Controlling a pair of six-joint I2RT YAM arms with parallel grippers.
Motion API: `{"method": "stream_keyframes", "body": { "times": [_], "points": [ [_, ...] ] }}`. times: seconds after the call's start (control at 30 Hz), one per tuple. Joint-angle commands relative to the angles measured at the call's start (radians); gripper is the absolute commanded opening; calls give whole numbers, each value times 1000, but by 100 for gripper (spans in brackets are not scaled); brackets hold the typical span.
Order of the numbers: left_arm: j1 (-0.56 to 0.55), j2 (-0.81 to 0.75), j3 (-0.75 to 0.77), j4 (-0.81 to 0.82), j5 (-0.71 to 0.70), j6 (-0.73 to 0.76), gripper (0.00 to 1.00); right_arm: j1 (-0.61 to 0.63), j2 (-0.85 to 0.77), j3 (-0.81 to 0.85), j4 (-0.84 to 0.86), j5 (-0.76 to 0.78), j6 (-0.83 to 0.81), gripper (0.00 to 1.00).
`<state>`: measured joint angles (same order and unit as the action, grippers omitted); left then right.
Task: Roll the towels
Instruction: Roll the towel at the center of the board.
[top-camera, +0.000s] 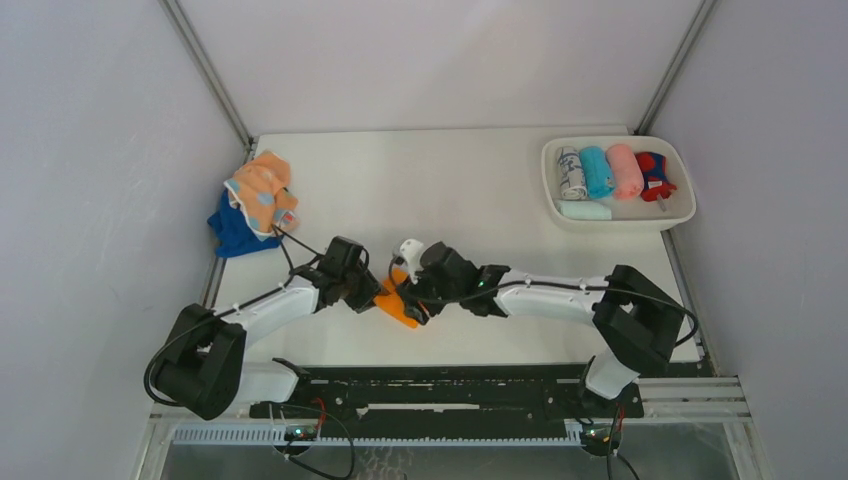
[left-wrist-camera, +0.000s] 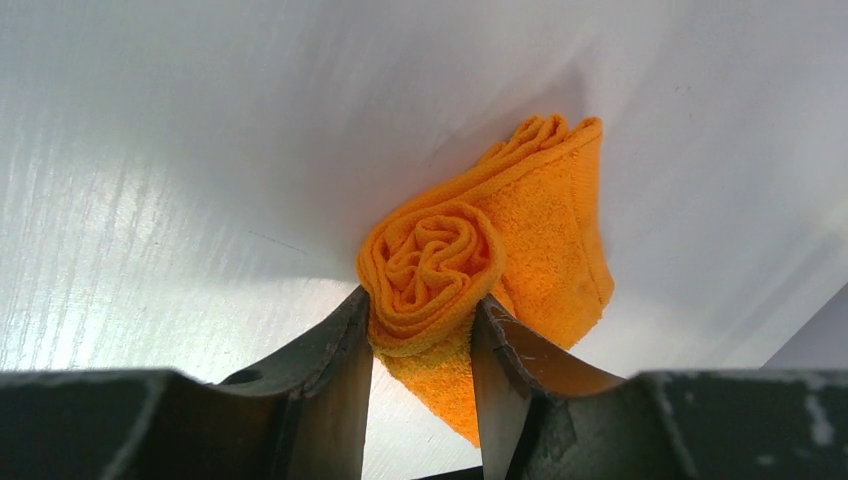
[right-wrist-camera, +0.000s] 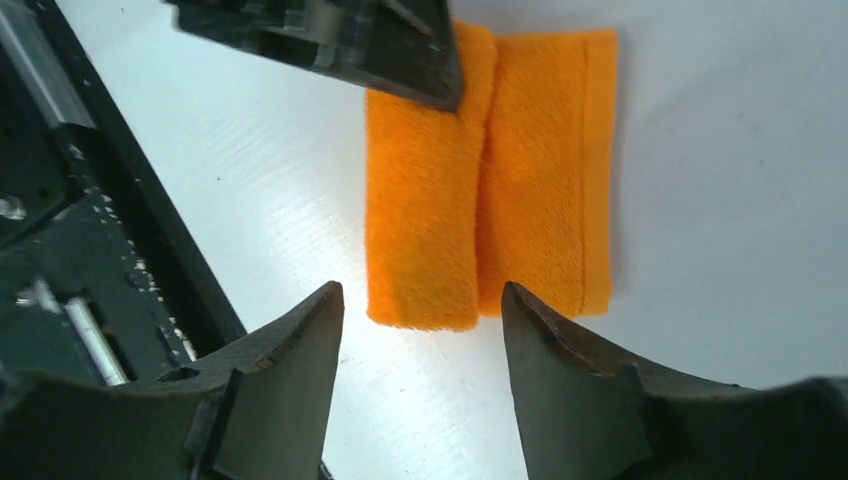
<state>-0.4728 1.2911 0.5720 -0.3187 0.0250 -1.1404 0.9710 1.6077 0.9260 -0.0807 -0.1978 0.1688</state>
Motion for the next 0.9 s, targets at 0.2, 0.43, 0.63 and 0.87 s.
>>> {"method": "stream_keyframes", "body": {
  "times": [0.2,0.43,0.63,0.87],
  "points": [
    [0,33,29,-75,-33,44,42,273,72,97,-10,561,-320,68],
    [-1,32,31,-75,-31,42,42,346,176,129,-21,654,-359,70],
    [0,44,34,-75,-25,41,43,381,223,129,-16,706,-387,65],
    [1,51,39,-79,-20,38,46,404,249,135,-16,719,-408,49]
  ]
}}
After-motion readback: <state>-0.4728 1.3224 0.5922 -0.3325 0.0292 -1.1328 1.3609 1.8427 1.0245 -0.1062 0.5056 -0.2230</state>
